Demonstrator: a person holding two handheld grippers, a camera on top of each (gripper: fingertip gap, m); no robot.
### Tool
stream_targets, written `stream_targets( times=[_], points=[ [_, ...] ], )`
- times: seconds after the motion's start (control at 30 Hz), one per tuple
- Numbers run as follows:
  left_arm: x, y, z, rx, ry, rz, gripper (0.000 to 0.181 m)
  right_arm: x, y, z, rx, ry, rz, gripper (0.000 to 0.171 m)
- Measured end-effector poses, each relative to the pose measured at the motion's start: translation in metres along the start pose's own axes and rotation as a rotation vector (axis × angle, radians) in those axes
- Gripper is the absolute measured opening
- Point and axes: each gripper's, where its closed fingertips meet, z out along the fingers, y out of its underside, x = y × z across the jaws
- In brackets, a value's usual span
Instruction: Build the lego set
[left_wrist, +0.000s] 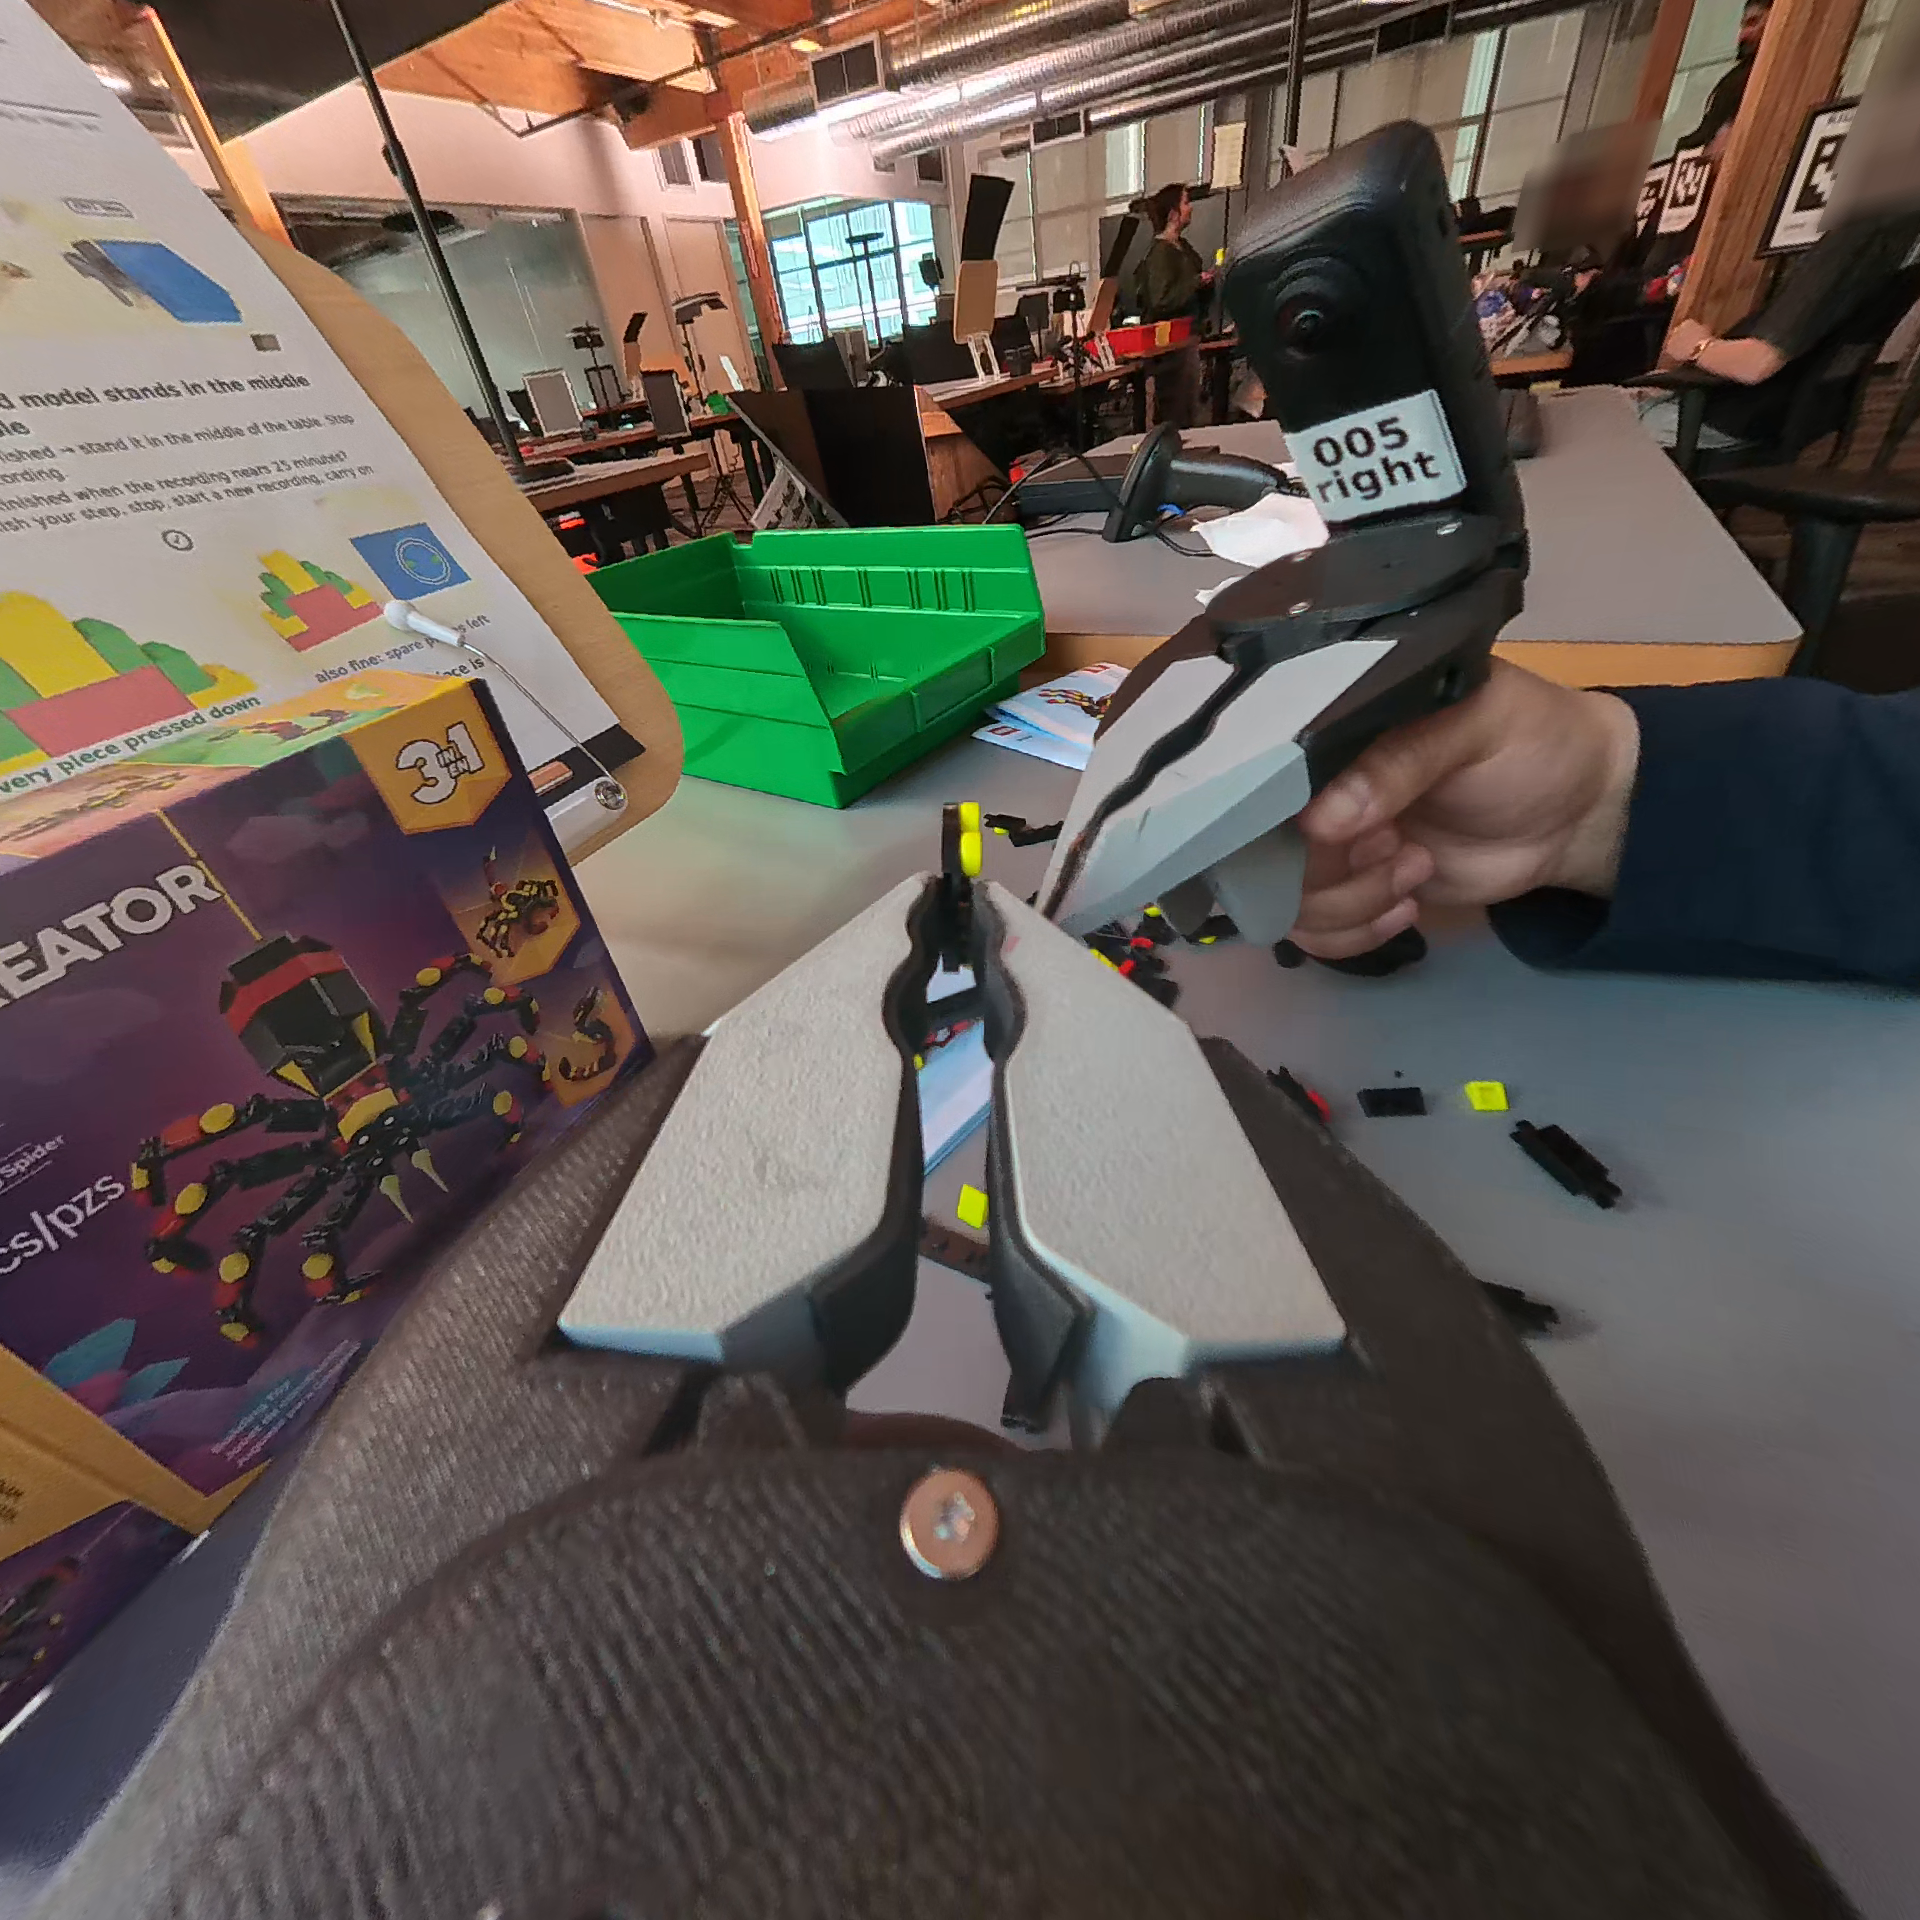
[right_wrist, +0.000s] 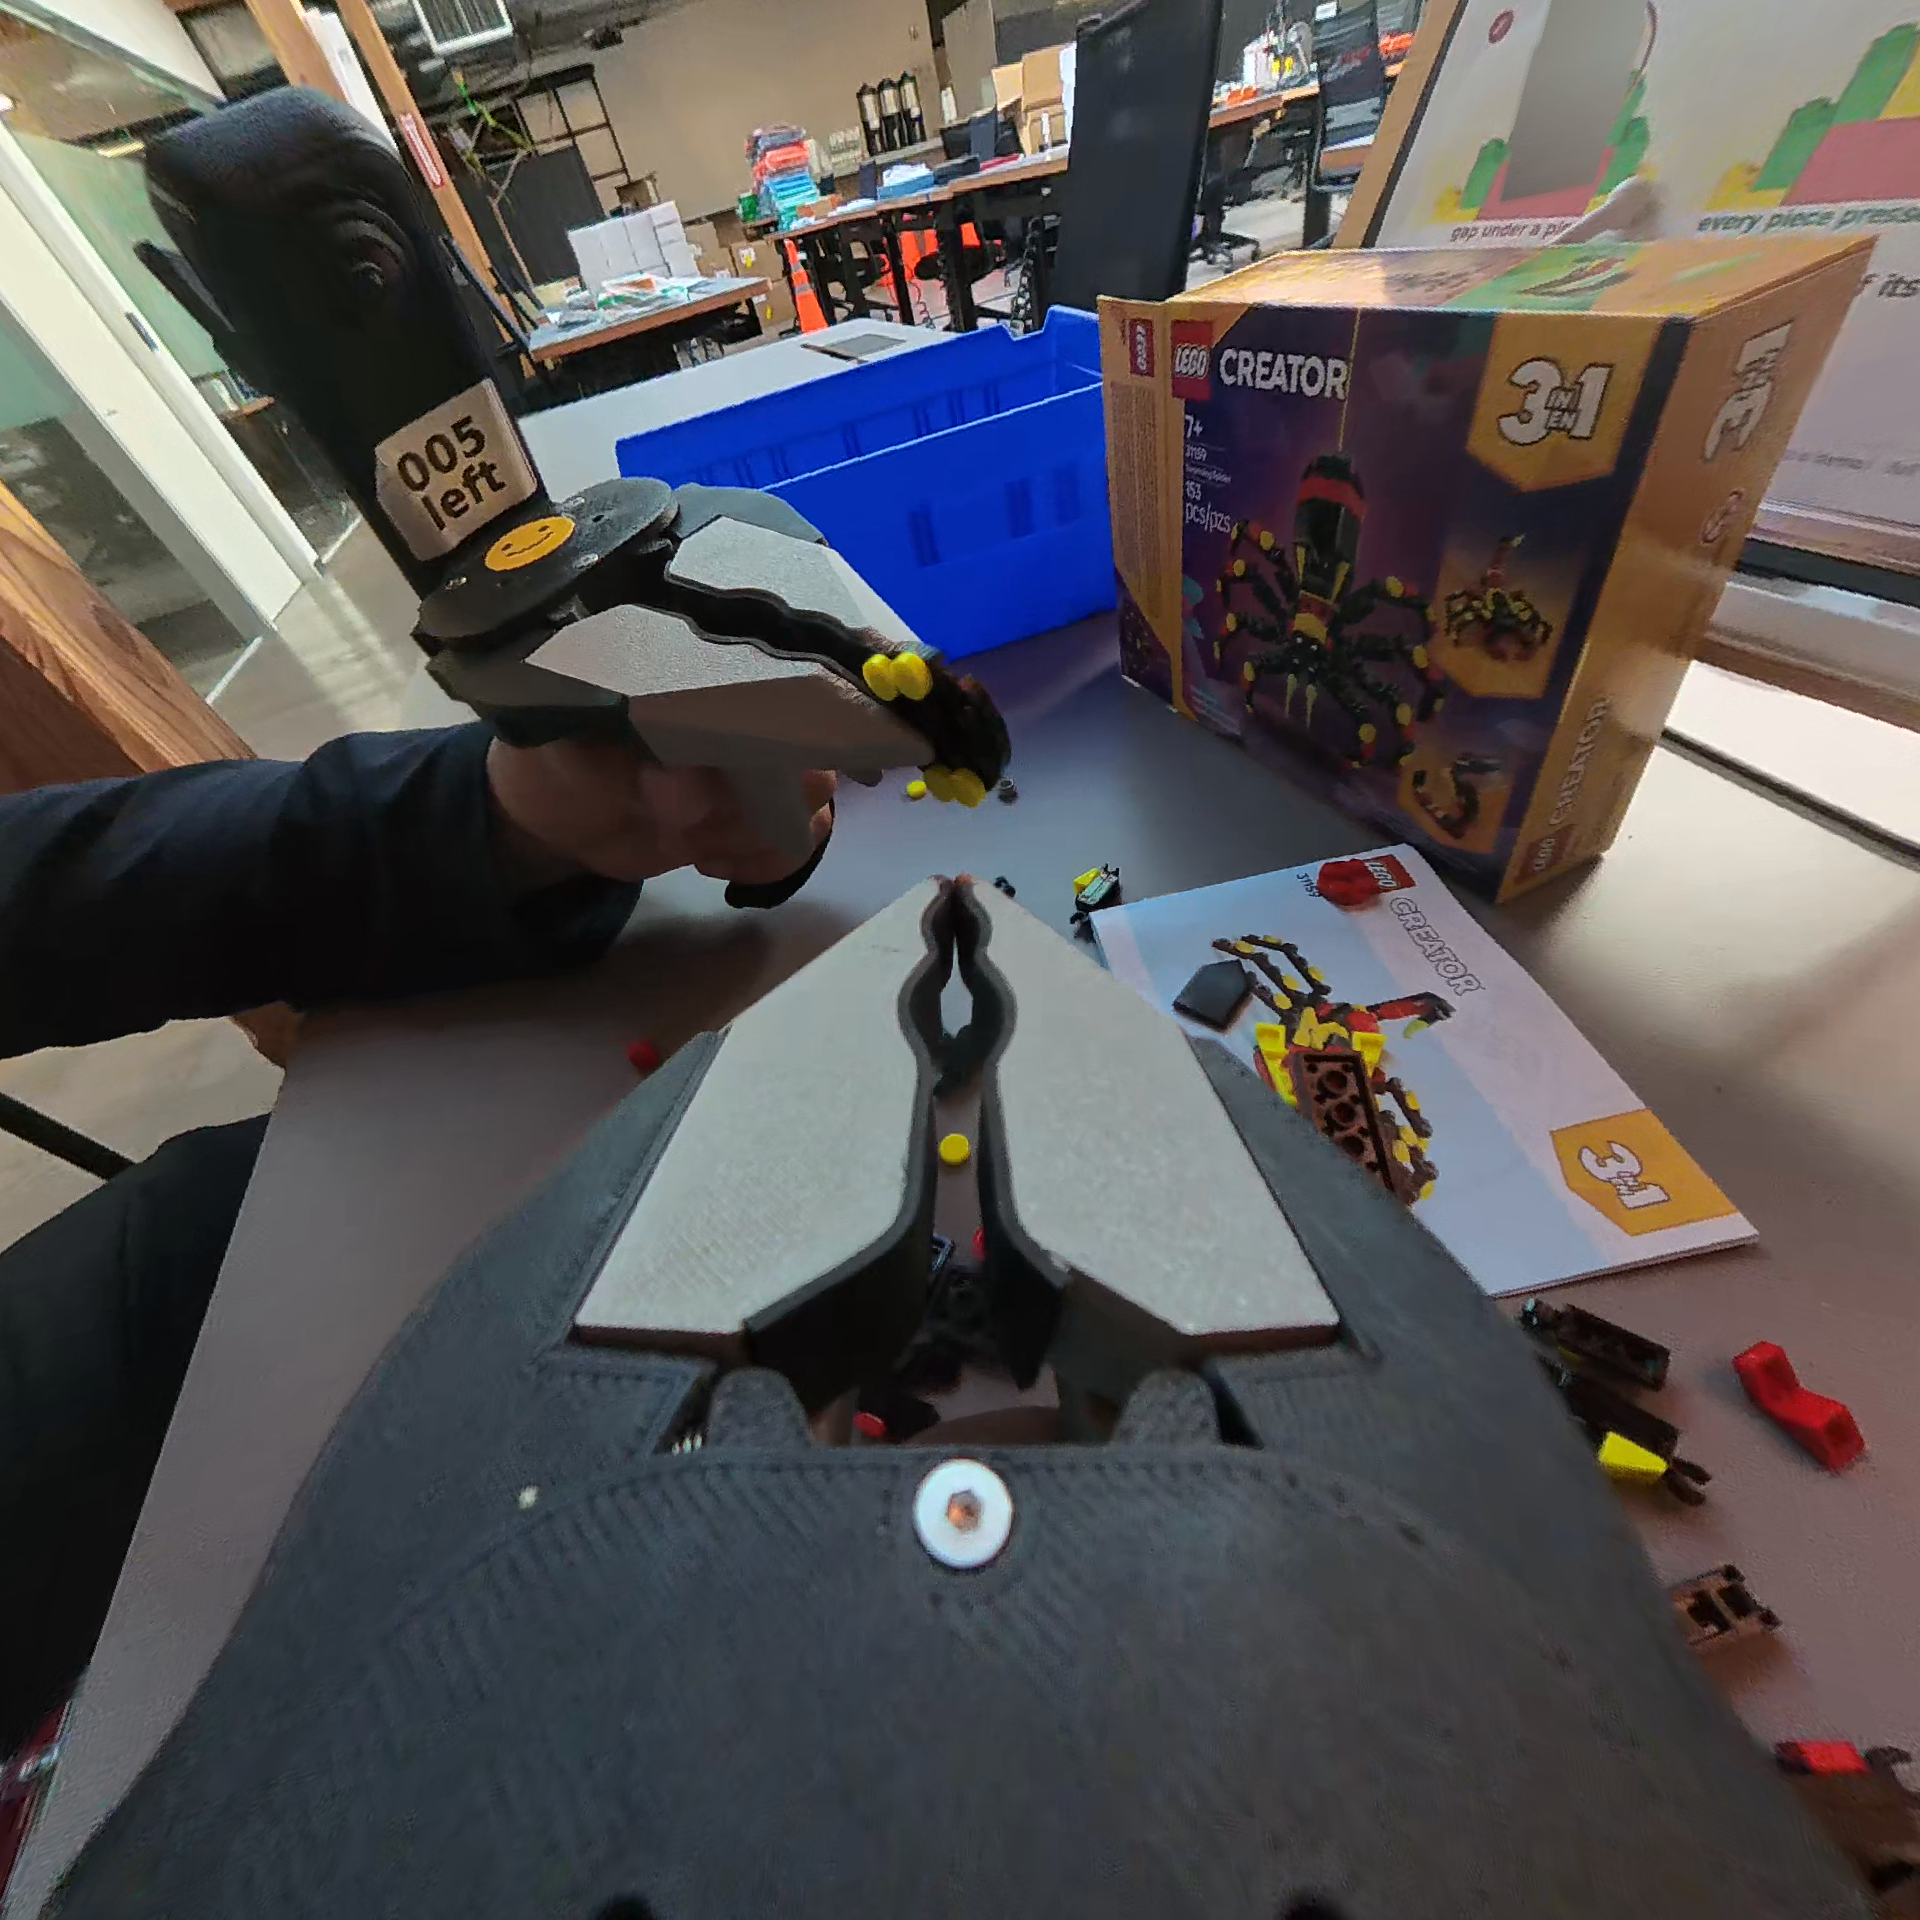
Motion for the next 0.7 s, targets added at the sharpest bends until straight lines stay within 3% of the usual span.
stream_targets(
  times=[0.4,0.7],
  points=[
    [0.010,0.003,0.005,-0.011,0.036,-0.007,0.002,-0.001,-0.008,0.001,0.067,-0.022,0.085,0.001],
    [0.015,-0.012,0.002,0.093,0.085,-0.092,0.002,-0.005,-0.019,-0.003,0.151,-0.150,0.292,0.009]
  ],
)
